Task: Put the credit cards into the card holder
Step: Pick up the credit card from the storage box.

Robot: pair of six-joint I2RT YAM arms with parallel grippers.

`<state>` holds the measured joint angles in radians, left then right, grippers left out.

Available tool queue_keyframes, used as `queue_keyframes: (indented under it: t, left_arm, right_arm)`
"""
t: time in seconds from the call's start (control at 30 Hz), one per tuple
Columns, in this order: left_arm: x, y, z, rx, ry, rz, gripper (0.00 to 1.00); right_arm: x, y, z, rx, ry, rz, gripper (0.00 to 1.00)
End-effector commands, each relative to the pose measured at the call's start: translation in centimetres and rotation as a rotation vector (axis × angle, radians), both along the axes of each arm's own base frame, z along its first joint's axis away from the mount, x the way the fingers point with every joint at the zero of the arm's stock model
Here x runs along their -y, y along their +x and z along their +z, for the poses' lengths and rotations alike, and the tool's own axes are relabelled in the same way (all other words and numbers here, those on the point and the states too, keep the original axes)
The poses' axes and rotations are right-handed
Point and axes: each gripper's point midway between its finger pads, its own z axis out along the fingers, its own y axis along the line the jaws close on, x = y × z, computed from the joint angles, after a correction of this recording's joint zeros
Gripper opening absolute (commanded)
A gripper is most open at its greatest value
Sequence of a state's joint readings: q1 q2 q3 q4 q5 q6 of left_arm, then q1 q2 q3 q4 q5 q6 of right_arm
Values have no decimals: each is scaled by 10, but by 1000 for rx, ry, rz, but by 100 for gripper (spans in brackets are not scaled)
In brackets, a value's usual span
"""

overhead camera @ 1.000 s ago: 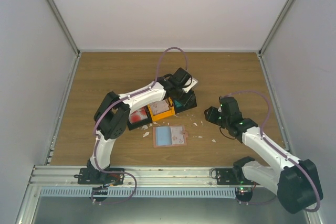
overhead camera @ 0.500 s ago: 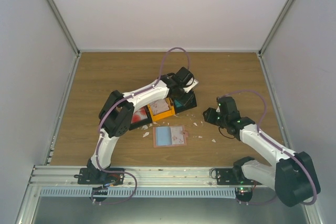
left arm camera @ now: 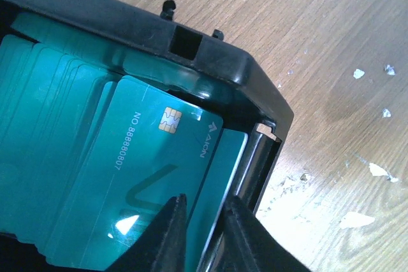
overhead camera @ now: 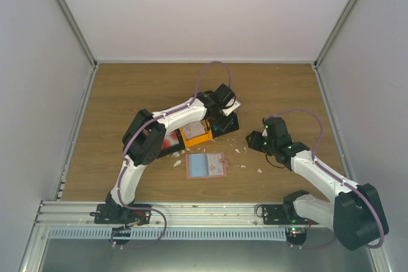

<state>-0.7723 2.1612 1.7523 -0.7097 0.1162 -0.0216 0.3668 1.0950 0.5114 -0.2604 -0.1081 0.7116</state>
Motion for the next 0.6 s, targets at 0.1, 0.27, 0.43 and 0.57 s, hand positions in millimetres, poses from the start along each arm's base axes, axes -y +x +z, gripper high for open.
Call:
queue_keyframes:
  t: [0.1, 0.27, 0.43, 0.57]
  left_arm:
    - [7, 6, 14, 50, -24, -56, 5]
    - [8, 9, 31, 95, -39, -73, 0]
    - [4, 14, 55, 148, -49, -54, 0]
    - [-1, 18, 87, 207, -72, -9, 0]
  right_arm:
    - [2, 7, 6, 31, 3, -3, 42]
    - [3, 6, 10, 38, 2, -6, 43]
    - [3, 6, 19, 60, 14, -10, 43]
    - [-1, 11, 33, 103, 32, 5, 43]
